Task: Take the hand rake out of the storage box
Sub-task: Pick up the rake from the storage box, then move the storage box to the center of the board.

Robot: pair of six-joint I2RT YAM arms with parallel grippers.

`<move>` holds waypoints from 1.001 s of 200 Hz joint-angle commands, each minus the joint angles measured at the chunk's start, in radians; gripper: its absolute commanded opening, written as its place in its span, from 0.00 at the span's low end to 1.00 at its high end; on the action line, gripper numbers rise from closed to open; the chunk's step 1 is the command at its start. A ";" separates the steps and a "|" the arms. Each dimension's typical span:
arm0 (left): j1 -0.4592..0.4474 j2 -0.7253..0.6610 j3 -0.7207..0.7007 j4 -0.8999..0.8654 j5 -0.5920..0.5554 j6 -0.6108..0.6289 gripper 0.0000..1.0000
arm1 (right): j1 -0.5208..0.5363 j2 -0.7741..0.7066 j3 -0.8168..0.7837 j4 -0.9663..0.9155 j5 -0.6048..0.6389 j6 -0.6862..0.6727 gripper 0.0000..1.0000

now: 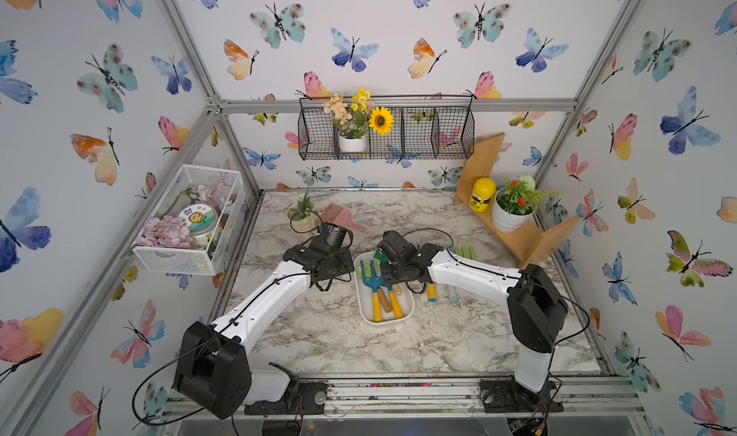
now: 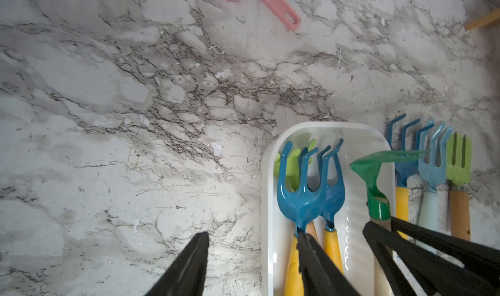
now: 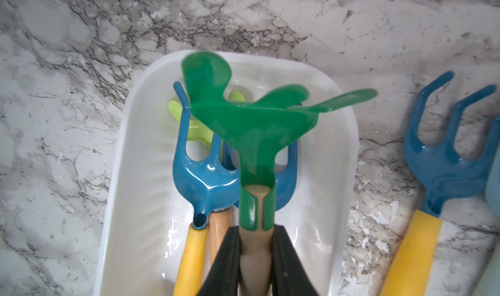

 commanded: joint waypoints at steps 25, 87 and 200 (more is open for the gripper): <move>-0.058 0.054 -0.020 -0.001 -0.067 -0.030 0.57 | -0.070 -0.112 -0.046 -0.019 0.060 -0.021 0.19; -0.128 0.149 -0.060 0.050 -0.053 -0.033 0.49 | -0.182 -0.202 -0.197 0.003 0.039 -0.044 0.19; -0.099 0.190 -0.101 0.052 -0.098 -0.026 0.23 | -0.189 -0.133 -0.174 -0.023 0.021 -0.048 0.18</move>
